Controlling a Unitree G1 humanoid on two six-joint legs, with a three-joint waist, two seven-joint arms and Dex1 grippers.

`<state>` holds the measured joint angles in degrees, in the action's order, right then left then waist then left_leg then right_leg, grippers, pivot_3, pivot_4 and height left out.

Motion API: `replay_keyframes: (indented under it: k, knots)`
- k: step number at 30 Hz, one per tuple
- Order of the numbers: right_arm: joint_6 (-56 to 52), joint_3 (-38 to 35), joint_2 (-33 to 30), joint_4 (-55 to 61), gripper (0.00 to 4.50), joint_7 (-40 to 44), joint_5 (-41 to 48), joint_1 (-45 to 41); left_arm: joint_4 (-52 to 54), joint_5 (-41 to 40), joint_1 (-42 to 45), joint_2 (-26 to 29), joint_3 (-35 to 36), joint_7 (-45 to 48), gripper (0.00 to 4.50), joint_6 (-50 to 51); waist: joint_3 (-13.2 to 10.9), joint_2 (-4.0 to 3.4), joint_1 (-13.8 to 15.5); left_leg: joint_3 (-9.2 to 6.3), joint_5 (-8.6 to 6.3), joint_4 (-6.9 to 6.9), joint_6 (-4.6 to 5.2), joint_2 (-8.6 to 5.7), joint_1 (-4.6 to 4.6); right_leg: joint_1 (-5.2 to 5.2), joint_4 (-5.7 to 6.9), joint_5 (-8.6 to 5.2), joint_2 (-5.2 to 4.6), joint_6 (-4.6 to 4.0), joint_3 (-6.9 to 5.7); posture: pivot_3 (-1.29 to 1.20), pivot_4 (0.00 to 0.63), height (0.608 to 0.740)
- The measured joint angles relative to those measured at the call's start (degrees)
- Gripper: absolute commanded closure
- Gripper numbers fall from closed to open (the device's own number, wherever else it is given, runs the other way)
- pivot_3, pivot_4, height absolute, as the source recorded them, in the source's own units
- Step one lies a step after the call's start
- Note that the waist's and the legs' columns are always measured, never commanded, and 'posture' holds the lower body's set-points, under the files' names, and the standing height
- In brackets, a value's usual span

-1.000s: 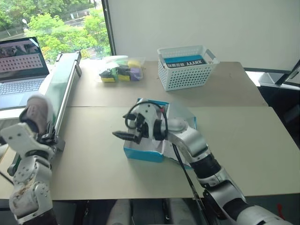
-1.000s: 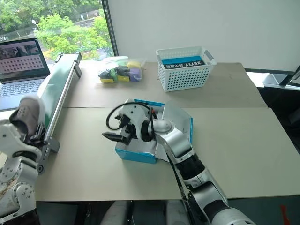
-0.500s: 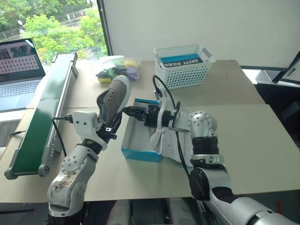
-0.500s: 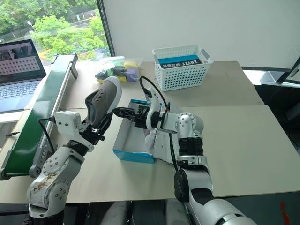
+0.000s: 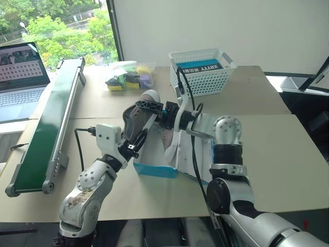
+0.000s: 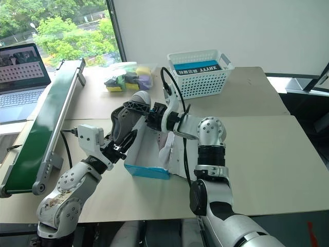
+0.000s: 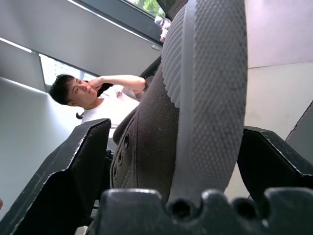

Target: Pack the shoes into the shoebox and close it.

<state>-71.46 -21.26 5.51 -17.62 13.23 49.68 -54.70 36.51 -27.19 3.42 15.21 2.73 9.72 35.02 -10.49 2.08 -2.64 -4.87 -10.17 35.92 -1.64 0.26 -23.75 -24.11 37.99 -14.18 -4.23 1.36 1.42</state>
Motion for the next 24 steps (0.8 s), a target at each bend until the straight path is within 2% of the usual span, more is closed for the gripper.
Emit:
replay_keyframes:
  k: [3,4,7,12,15,17,19,20,22,24]
  knots:
    - [0.36,0.64,0.0,0.13,0.0,-0.45,0.44,0.01,0.01,0.0,0.02,0.01,0.22,-0.06,1.98,0.0,0.0,0.0,0.06,0.0,0.0,0.0,0.0,0.0,0.0,0.0,-0.01,0.0,0.0,0.0,0.0,0.0,0.15,0.731]
    - [0.57,0.97,0.0,0.21,0.52,-0.75,0.63,0.01,0.02,0.06,0.03,0.05,0.31,-0.11,2.02,0.0,0.0,0.0,0.07,0.0,0.0,0.0,0.0,0.0,0.0,0.0,-0.01,0.0,0.0,0.0,0.0,0.0,0.15,0.731]
    - [1.08,1.79,0.0,0.28,1.32,-1.36,0.64,0.02,0.52,0.39,0.07,0.35,0.52,-0.23,2.02,-0.05,0.0,0.0,0.04,0.0,0.0,0.0,0.0,0.0,0.0,0.0,-0.01,0.0,0.0,0.0,0.0,0.0,0.15,0.731]
    - [1.56,2.39,-0.01,0.97,3.11,-2.09,0.65,0.05,1.3,1.97,0.07,1.03,0.46,-0.15,2.02,-0.7,0.0,-0.01,0.07,0.01,0.0,0.0,0.0,0.0,0.0,0.0,-0.01,0.0,0.0,0.0,0.0,0.0,0.15,0.731]
    - [2.2,2.73,-0.01,1.02,3.98,-2.3,0.65,0.04,1.32,3.0,0.07,1.3,-0.07,-0.07,2.02,-1.2,-0.01,-0.01,0.06,0.01,0.0,0.0,0.0,0.0,0.0,0.0,-0.01,0.0,0.0,0.0,0.0,0.0,0.15,0.731]
    - [2.45,2.96,0.0,1.01,3.98,-2.69,0.65,0.04,1.27,4.49,0.08,1.85,-0.59,-0.07,2.02,-1.63,-0.01,-0.01,0.05,0.01,0.0,0.0,0.0,0.0,0.0,0.0,-0.01,0.0,0.0,0.0,0.0,0.0,0.15,0.731]
    - [2.64,3.02,-0.01,1.01,3.99,-3.2,0.76,0.04,1.0,5.31,0.07,1.87,-0.91,-0.03,1.26,-2.31,-0.01,-0.02,0.06,0.01,0.0,0.0,0.0,0.0,0.0,0.0,-0.02,0.0,0.0,0.0,0.0,0.0,0.15,0.731]
    - [2.69,2.99,0.0,1.01,3.99,-3.47,0.92,0.04,0.93,5.75,0.0,1.99,-0.99,0.13,1.02,-2.44,-0.01,-0.02,0.06,0.01,0.0,-0.01,0.0,0.0,-0.01,0.0,-0.02,0.0,0.0,0.0,0.0,0.0,0.15,0.731]
    - [2.93,2.98,0.0,1.03,3.99,-3.86,1.38,0.01,0.44,6.9,-0.55,3.31,-1.7,0.83,0.15,-2.31,-0.01,-0.02,-0.01,0.01,0.0,-0.02,0.01,0.0,0.01,-0.01,-0.02,0.0,0.0,0.0,0.01,0.0,0.15,0.731]
    - [3.59,2.82,0.0,1.02,3.99,-4.76,1.38,0.01,0.15,7.26,-1.39,3.85,-1.97,1.38,0.15,-2.24,-0.02,-0.03,0.02,0.01,0.0,-0.02,0.01,0.0,0.0,-0.02,-0.02,0.0,0.0,0.0,0.01,0.0,0.15,0.731]
